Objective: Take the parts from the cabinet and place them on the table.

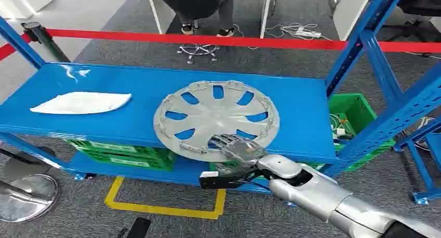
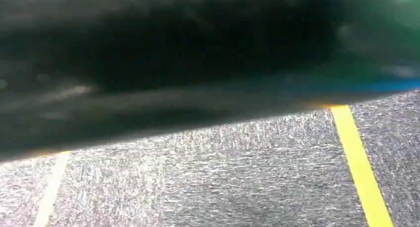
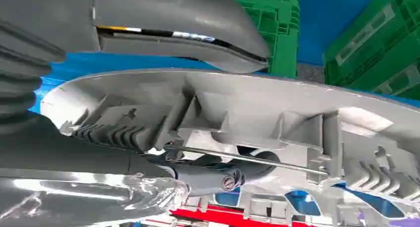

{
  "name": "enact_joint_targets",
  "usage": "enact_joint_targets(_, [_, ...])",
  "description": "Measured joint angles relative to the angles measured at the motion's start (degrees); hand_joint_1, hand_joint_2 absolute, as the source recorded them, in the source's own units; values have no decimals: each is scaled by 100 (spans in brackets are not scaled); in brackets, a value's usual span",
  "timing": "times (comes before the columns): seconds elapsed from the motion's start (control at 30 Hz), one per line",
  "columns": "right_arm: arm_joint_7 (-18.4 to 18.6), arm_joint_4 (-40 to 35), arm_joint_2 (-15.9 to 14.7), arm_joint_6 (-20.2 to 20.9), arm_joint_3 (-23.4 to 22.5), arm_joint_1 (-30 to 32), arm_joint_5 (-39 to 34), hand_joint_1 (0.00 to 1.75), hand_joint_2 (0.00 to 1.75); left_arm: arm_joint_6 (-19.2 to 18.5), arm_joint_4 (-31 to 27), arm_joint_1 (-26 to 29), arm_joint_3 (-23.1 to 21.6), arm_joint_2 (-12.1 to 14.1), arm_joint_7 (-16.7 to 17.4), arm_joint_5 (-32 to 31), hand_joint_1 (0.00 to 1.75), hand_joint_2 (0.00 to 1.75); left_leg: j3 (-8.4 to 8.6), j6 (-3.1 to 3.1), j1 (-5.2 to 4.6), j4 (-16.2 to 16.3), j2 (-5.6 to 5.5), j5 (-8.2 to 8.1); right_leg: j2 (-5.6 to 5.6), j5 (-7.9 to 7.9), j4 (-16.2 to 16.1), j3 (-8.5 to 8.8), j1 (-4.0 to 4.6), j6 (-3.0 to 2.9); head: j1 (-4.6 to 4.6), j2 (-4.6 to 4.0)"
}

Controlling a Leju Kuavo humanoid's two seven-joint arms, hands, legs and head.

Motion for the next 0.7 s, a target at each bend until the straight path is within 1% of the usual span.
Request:
enact_joint_targets(0.03, [0, 13, 0, 2, 4, -6, 0, 0, 175, 0, 0, 1, -2, 0, 0, 0, 0, 0, 37, -4, 1, -58, 0, 110, 3, 0, 1, 5, -1, 0, 0, 0])
enact_joint_targets(0.07, [0, 15, -4, 2, 9, -17, 0, 0, 175, -2, 0, -3, -2, 2, 0, 0, 0, 0, 172, -2, 7, -332, 0, 327, 8, 0, 7, 8, -3, 2, 0, 0])
enact_joint_targets(0.1, [0, 20, -4, 4, 15, -30, 0, 0, 175, 0, 0, -7, -2, 4, 2, 0, 0, 0, 402, 4, 14, -791, 0, 587, 15, -4, 18, 12, -7, 10, 2, 0])
enact_joint_targets(0.13, [0, 26, -7, 7, 20, -42, 0, 0, 175, 0, 0, -9, -2, 7, 0, -2, 0, 0, 655, 9, 23, -1281, 0, 802, 19, -15, 36, 12, -10, 28, 0, 0])
enact_joint_targets(0.17, [0, 31, -7, 7, 26, -49, 0, 0, 175, 0, 0, -14, -2, 7, 0, -2, 0, 0, 777, 21, 26, -1519, -1, 764, 26, -26, 53, -2, 4, 51, 0, 0])
enact_joint_targets(0.2, [11, 39, -11, 7, 26, -68, 0, 0, 175, 0, 0, -25, -2, 0, 0, -2, 0, 0, 819, 63, 15, -1665, -8, 727, 53, -44, 104, -41, 44, 83, 0, 0])
enact_joint_targets(0.23, [9, 48, -22, 9, 28, -81, 0, 0, 175, 0, 0, -31, -2, 2, 4, -2, 0, 0, 797, 101, 8, -1631, -8, 737, 50, -18, 85, -53, 36, 122, 11, 0])
enact_joint_targets(0.27, [9, 52, -26, 11, 31, -80, 0, 0, 175, 0, 0, -28, -2, 2, 4, -2, 0, 0, 796, 122, -7, -1628, -8, 738, 55, -10, 71, -50, 34, 142, -4, 0])
enact_joint_targets(0.3, [9, 59, -37, 11, 33, -81, 0, 0, 175, -2, 0, -25, -2, 2, 4, -2, 0, 0, 797, 162, -11, -1635, -6, 750, 56, -4, 63, -47, 24, 171, 4, 0])
enact_joint_targets(0.33, [11, 63, -53, 11, 33, -81, 2, 0, 175, 0, 0, -29, -2, -4, 4, -2, 0, 0, 809, 211, 19, -1670, 7, 779, 55, -21, 73, -70, 23, 206, -11, 0])
enact_joint_targets(0.37, [26, 63, -68, 11, 35, -85, 9, 0, 175, -2, 0, -39, -2, -2, 2, -2, 0, 0, 807, 242, 30, -1674, 17, 790, 39, -153, 218, -156, 13, 234, 24, 0])
enact_joint_targets(0.4, [37, 68, -79, 11, 37, -91, 17, 0, 175, 0, 0, -49, -2, -2, 4, -2, 0, 0, 796, 270, 30, -1674, 18, 792, 30, -366, 568, -309, 9, 264, 50, 0])
enact_joint_targets(0.43, [55, 76, -103, 13, 42, -86, 31, 0, 175, -2, 0, -50, -2, -4, 4, -11, 0, 0, 783, 282, 27, -1673, 18, 797, 30, -588, 1044, -527, -7, 280, 57, 0])
enact_joint_targets(0.47, [61, 87, -114, 24, 46, -75, 46, 0, 175, 0, 0, -45, -2, -7, 4, -17, 0, 0, 771, 284, 24, -1672, 20, 799, 27, -776, 1524, -756, -9, 298, 52, 0])
enact_joint_targets(0.5, [70, 96, -118, 39, 52, -75, 59, 0, 175, -2, 0, -40, -2, -4, 4, -17, 0, 0, 765, 284, 23, -1671, 25, 799, 26, -839, 1826, -910, -13, 307, 57, 0])
enact_joint_targets(0.53, [92, 100, -125, 59, 61, -79, 74, 0, 175, 0, 0, -39, -2, -4, 4, -17, 0, 0, 767, 284, 23, -1671, 26, 799, 25, -766, 1824, -902, -15, 308, 50, 0])
enact_joint_targets(0.57, [116, 105, -133, 72, 70, -88, 101, 0, 175, -2, 0, -42, -2, -7, 4, -17, 0, 0, 773, 284, 23, -1670, 23, 799, 24, -573, 1572, -772, -17, 300, 59, 0])
enact_joint_targets(0.6, [142, 105, -146, 90, 77, -102, 146, 0, 175, -2, 0, -42, -2, -13, 4, -17, 0, 0, 785, 282, 23, -1670, 21, 798, 24, -337, 1148, -552, -17, 279, 55, 0])
enact_joint_targets(0.63, [188, 107, -146, 100, 94, -120, 196, 0, 175, 0, 0, -43, -2, -17, 4, -17, 0, 0, 797, 276, 23, -1670, 16, 794, 22, -101, 615, -272, -16, 259, 55, 0])
enact_joint_targets(0.67, [249, 120, -146, 105, 113, -139, 264, 0, 175, 0, 0, -45, -2, -22, 4, -17, 0, 0, 797, 255, 22, -1670, 12, 793, -1, -45, 206, -82, -11, 225, 53, 0])
enact_joint_targets(0.7, [300, 127, -146, 105, 129, -165, 330, 0, 175, 0, 0, -50, -2, -28, 4, -17, 0, 0, 770, 208, -18, -1645, -6, 785, 10, -115, 57, 9, 9, 199, 55, 0])
